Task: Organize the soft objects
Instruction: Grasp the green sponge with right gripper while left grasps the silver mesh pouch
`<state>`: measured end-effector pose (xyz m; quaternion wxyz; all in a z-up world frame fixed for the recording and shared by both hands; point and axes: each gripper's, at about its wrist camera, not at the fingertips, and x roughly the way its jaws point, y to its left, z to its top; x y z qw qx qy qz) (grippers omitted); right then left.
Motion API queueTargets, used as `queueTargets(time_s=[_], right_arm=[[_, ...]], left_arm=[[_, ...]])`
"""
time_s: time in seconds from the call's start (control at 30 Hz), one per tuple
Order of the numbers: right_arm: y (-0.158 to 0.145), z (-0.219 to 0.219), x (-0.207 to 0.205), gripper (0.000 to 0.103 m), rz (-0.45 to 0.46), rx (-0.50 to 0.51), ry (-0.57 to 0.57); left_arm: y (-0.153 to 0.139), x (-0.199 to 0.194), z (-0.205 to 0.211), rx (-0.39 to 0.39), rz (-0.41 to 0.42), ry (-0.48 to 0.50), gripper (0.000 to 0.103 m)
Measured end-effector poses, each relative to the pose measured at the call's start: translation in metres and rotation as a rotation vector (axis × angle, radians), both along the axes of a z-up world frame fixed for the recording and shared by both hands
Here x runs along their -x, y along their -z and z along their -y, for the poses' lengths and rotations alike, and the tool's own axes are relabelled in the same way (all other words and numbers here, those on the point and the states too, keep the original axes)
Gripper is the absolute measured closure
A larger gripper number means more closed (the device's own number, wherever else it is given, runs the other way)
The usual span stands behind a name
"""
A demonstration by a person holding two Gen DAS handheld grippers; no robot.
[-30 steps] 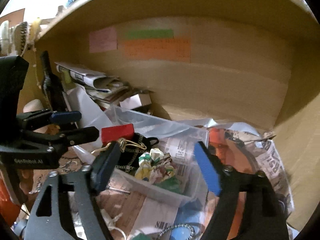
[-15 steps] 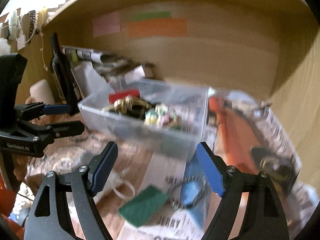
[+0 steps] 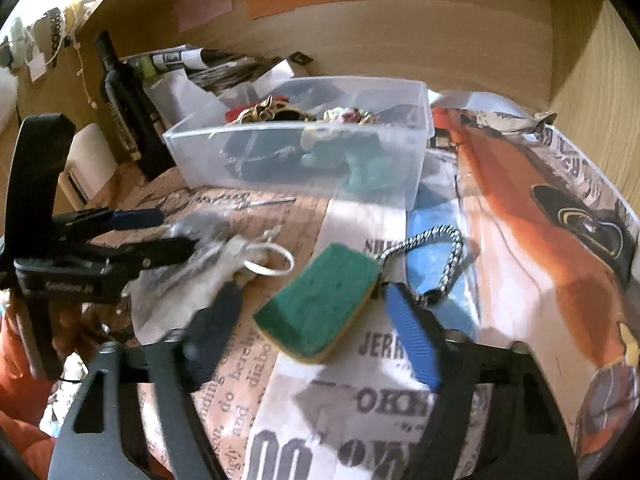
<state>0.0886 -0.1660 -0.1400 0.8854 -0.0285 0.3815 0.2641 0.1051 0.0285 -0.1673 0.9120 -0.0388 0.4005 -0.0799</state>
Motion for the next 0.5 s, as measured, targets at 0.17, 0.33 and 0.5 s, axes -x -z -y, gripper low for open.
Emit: queueTargets(time_s=[0.17, 0.33, 0.5], right_arm=[[0.007, 0.002, -0.001, 0.057, -0.018, -0.024, 0.007], [0.005, 0.006, 0.002, 0.061, -0.005, -0.051, 0.022], [-0.005, 0.01, 0.006, 0.062, 0.031, -0.07, 0.03]], left_arm=[[0.005, -0.005, -0.006, 0.047, -0.025, -0.001, 0.036], [0.005, -0.005, -0.008, 0.057, -0.016, -0.008, 0.055], [-0.001, 0.002, -0.006, 0.038, 0.008, -0.016, 0.075]])
